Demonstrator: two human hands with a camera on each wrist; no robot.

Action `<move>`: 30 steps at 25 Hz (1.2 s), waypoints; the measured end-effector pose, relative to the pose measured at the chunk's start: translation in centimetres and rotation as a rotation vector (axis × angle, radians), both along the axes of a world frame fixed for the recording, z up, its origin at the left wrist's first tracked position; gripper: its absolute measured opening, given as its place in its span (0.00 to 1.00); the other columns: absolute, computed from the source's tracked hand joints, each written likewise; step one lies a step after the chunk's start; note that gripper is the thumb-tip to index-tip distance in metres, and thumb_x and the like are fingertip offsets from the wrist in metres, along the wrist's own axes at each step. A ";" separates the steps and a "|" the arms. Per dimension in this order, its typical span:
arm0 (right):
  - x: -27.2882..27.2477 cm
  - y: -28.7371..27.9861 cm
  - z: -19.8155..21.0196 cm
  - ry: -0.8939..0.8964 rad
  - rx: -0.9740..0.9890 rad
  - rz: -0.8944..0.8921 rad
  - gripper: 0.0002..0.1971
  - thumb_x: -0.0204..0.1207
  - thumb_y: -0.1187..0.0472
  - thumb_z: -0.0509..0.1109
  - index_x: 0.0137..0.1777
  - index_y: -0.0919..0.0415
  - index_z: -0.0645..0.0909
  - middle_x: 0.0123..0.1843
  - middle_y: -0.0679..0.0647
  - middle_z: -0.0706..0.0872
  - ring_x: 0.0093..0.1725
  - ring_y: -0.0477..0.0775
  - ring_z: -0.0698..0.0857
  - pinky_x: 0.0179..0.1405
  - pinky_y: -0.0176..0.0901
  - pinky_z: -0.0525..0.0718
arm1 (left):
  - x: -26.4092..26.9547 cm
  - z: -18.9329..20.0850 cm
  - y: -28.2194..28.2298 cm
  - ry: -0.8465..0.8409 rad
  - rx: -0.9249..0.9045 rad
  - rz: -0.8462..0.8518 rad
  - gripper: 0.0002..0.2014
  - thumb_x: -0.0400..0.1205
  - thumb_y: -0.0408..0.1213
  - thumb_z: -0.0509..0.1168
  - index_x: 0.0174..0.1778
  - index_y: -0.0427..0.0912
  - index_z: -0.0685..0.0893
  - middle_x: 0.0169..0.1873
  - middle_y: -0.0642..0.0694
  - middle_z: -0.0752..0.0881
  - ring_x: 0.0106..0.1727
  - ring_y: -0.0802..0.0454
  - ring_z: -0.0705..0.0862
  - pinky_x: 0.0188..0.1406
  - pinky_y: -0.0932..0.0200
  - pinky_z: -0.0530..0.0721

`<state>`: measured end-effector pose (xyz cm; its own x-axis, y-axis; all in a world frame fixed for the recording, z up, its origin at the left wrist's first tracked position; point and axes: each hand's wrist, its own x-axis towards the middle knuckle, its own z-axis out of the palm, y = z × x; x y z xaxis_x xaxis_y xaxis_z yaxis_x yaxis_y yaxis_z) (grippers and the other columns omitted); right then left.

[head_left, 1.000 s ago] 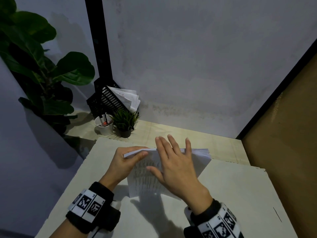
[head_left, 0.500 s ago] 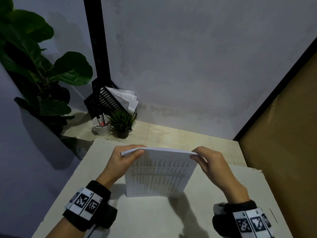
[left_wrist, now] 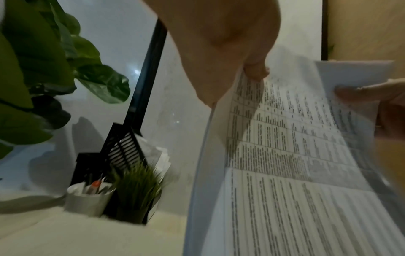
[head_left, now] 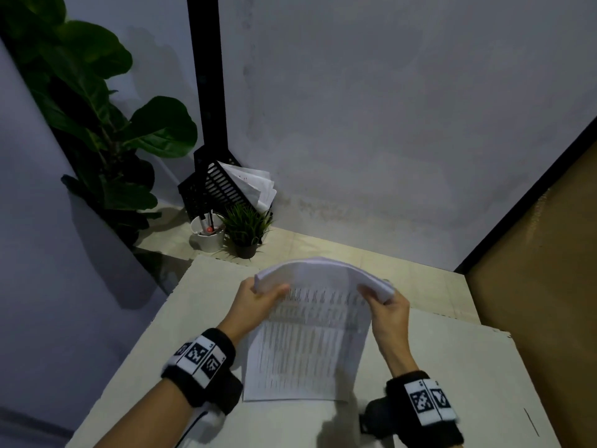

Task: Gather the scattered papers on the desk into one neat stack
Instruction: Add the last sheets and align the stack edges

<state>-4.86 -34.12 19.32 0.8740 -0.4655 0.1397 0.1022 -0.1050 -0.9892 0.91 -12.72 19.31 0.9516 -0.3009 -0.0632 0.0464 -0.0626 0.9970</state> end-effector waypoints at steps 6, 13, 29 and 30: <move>0.6 -0.3 3.8 0.021 -0.042 0.271 0.04 0.68 0.59 0.73 0.42 0.53 0.82 0.35 0.41 0.91 0.37 0.36 0.88 0.33 0.29 0.85 | 1.7 4.2 0.4 -0.037 -0.135 0.210 0.25 0.70 0.44 0.74 0.58 0.38 0.78 0.51 0.39 0.85 0.48 0.51 0.86 0.47 0.53 0.87; 1.0 3.1 0.9 -0.114 0.147 -0.086 0.11 0.75 0.69 0.68 0.34 0.54 0.80 0.27 0.45 0.84 0.27 0.36 0.82 0.26 0.31 0.83 | -1.0 3.8 -1.2 -0.131 -0.069 0.029 0.07 0.81 0.38 0.59 0.46 0.57 0.78 0.43 0.51 0.84 0.49 0.49 0.83 0.41 0.63 0.83; -0.7 2.6 -6.0 0.079 0.181 -0.003 0.10 0.71 0.70 0.72 0.41 0.52 0.82 0.40 0.52 0.86 0.42 0.49 0.85 0.37 0.35 0.87 | -2.1 -1.4 -0.7 -0.039 -0.015 0.027 0.11 0.82 0.36 0.59 0.42 0.60 0.76 0.40 0.57 0.82 0.44 0.58 0.83 0.33 0.71 0.83; -0.8 2.7 -6.7 0.117 0.175 0.001 0.10 0.72 0.69 0.72 0.41 0.51 0.81 0.41 0.52 0.86 0.43 0.52 0.85 0.36 0.35 0.88 | -2.2 -1.9 -0.7 -0.003 -0.012 0.031 0.10 0.82 0.36 0.59 0.41 0.59 0.76 0.41 0.56 0.82 0.44 0.57 0.82 0.35 0.68 0.82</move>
<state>-5.67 -31.38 12.63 0.8801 -0.4726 -0.0452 -0.0141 0.0691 -0.9975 -1.30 -13.47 17.45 0.9606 -0.2721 -0.0570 0.0451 -0.0496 0.9977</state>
